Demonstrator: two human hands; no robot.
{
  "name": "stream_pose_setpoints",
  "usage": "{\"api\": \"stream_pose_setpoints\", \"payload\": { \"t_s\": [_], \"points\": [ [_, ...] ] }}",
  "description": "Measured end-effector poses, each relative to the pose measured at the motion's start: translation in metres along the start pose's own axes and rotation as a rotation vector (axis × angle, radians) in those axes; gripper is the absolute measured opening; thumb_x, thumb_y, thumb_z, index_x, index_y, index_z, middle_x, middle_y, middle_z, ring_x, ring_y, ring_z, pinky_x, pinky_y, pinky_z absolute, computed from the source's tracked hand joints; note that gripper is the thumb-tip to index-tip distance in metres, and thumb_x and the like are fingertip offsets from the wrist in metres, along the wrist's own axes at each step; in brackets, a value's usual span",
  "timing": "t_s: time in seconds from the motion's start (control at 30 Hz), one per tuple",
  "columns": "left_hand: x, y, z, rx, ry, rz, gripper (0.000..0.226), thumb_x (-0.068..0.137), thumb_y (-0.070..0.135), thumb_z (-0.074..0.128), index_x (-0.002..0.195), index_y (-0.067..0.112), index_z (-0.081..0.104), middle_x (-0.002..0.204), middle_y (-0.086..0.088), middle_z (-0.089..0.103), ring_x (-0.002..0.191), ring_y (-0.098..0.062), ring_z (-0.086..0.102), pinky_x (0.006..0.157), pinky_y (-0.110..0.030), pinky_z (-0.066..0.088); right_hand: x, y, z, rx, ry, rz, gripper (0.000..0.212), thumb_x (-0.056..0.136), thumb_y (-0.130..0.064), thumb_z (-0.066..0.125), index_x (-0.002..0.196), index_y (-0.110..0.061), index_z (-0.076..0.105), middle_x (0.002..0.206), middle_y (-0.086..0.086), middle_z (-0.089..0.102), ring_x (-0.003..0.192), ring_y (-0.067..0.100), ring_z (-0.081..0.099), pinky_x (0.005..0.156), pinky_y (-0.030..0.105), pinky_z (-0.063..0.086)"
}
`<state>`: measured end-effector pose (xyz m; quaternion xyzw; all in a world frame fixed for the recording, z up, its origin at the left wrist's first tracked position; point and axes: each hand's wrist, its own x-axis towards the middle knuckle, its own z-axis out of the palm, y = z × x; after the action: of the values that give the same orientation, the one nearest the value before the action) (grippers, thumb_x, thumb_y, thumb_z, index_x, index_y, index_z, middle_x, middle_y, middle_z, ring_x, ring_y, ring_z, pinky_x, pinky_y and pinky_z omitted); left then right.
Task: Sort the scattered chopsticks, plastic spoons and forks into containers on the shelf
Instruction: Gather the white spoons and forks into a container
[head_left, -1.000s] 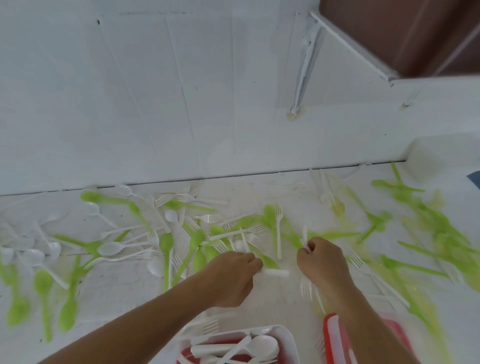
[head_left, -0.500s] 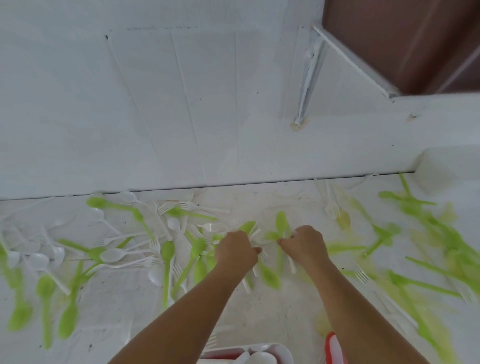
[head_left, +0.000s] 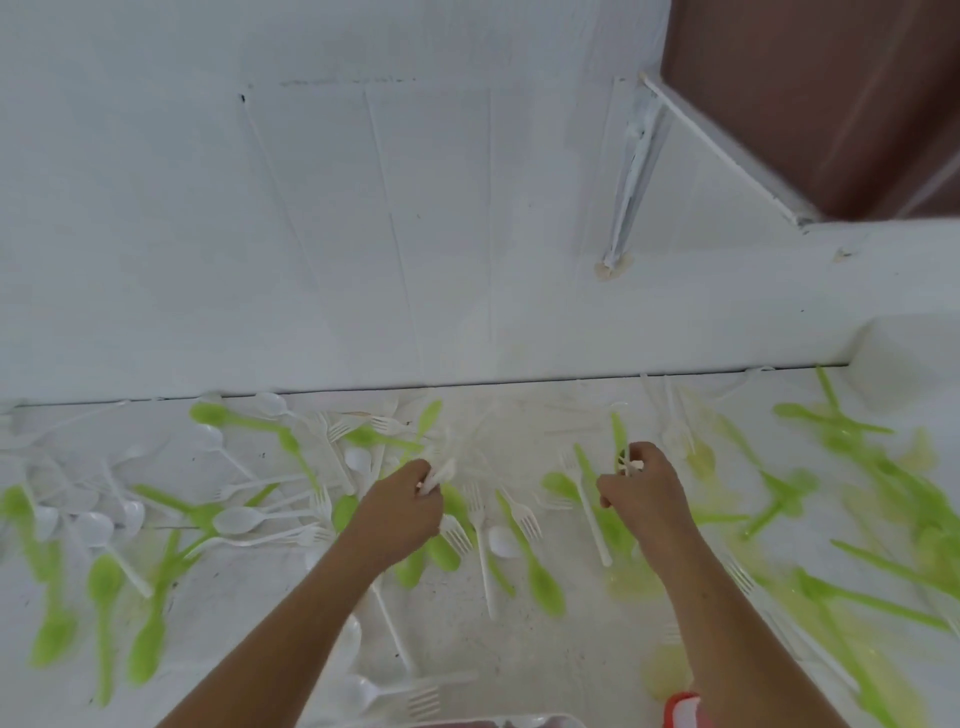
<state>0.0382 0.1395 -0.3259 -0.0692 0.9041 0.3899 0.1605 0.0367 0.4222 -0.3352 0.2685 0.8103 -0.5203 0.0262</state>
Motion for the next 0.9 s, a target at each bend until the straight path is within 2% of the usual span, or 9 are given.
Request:
{"api": "stream_pose_setpoints", "payload": {
  "t_s": [0.03, 0.1, 0.2, 0.3, 0.37, 0.53, 0.63, 0.8, 0.9],
  "points": [
    [0.001, -0.006, -0.007, -0.033, 0.015, -0.014, 0.01, 0.091, 0.016, 0.05, 0.086, 0.018, 0.058, 0.069, -0.001, 0.062, 0.057, -0.014, 0.053, 0.055, -0.027, 0.041, -0.002, -0.003, 0.001, 0.043, 0.003, -0.005, 0.019, 0.078, -0.003, 0.063, 0.093, -0.014, 0.06, 0.081, 0.004, 0.061, 0.067, 0.024, 0.054, 0.059, 0.029, 0.041],
    [0.006, -0.017, -0.02, -0.089, 0.124, -0.035, 0.017, 0.095, 0.02, 0.048, 0.079, 0.019, 0.055, 0.065, 0.002, 0.055, 0.059, -0.018, 0.052, 0.059, -0.031, 0.043, -0.002, -0.006, 0.009, 0.006, -0.02, -0.043, 0.003, 0.085, -0.011, 0.062, 0.083, -0.014, 0.064, 0.07, 0.002, 0.06, 0.065, 0.024, 0.055, 0.062, 0.032, 0.042],
    [0.024, -0.026, -0.033, -0.054, 0.31, -0.047, 0.022, 0.094, 0.019, 0.052, 0.073, 0.011, 0.051, 0.063, -0.005, 0.054, 0.062, -0.028, 0.052, 0.06, -0.035, 0.041, -0.005, -0.008, 0.038, -0.275, -0.209, -0.107, 0.022, 0.087, -0.028, 0.069, 0.07, -0.014, 0.065, 0.061, -0.006, 0.059, 0.062, 0.017, 0.056, 0.06, 0.028, 0.041],
    [0.05, -0.027, -0.033, 0.179, 0.239, 0.044, 0.021, 0.093, 0.027, 0.057, 0.082, 0.013, 0.068, 0.079, -0.005, 0.069, 0.082, -0.029, 0.066, 0.074, -0.036, 0.05, -0.01, -0.004, 0.07, -0.77, -0.229, -0.232, 0.025, 0.086, -0.045, 0.068, 0.095, -0.021, 0.068, 0.094, -0.002, 0.069, 0.094, 0.023, 0.067, 0.074, 0.029, 0.049],
    [0.068, -0.029, -0.027, 0.327, 0.195, 0.105, 0.025, 0.092, 0.035, 0.056, 0.095, 0.018, 0.075, 0.098, -0.005, 0.072, 0.1, -0.028, 0.067, 0.086, -0.036, 0.052, -0.011, -0.003, 0.08, -0.906, -0.208, -0.316, 0.03, 0.087, -0.047, 0.063, 0.106, -0.024, 0.066, 0.108, 0.0, 0.067, 0.106, 0.027, 0.066, 0.082, 0.032, 0.051],
    [0.096, -0.01, 0.0, 0.515, 0.102, 0.254, 0.03, 0.095, 0.045, 0.063, 0.118, 0.027, 0.071, 0.116, 0.003, 0.06, 0.111, -0.025, 0.065, 0.091, -0.037, 0.053, -0.005, -0.004, 0.086, -0.983, -0.229, -0.35, 0.02, 0.087, -0.038, 0.059, 0.102, -0.024, 0.062, 0.106, 0.001, 0.063, 0.104, 0.027, 0.066, 0.078, 0.031, 0.048],
    [0.11, 0.001, 0.008, 0.592, 0.046, 0.306, 0.038, 0.095, 0.032, 0.064, 0.132, 0.03, 0.063, 0.13, 0.006, 0.056, 0.114, -0.028, 0.065, 0.092, -0.039, 0.054, -0.004, -0.004, 0.087, -1.032, -0.233, -0.345, 0.018, 0.085, -0.032, 0.056, 0.1, -0.023, 0.061, 0.106, 0.001, 0.062, 0.105, 0.026, 0.065, 0.076, 0.03, 0.043],
    [0.126, -0.005, -0.004, 0.675, 0.036, 0.309, 0.032, 0.087, 0.029, 0.066, 0.119, 0.026, 0.062, 0.117, 0.002, 0.056, 0.109, -0.031, 0.064, 0.084, -0.036, 0.051, 0.0, -0.006, 0.07, -0.966, -0.119, -0.308, 0.017, 0.078, -0.035, 0.054, 0.087, -0.022, 0.06, 0.099, -0.001, 0.066, 0.1, 0.027, 0.067, 0.071, 0.03, 0.043],
    [0.126, -0.019, -0.011, 0.759, 0.077, 0.289, 0.022, 0.092, 0.031, 0.064, 0.113, 0.025, 0.06, 0.113, 0.003, 0.054, 0.101, -0.029, 0.067, 0.078, -0.036, 0.05, 0.001, -0.006, 0.052, -0.894, -0.03, -0.335, 0.02, 0.082, -0.039, 0.063, 0.085, -0.02, 0.066, 0.094, -0.002, 0.061, 0.097, 0.024, 0.065, 0.07, 0.032, 0.041]
  ]
}}
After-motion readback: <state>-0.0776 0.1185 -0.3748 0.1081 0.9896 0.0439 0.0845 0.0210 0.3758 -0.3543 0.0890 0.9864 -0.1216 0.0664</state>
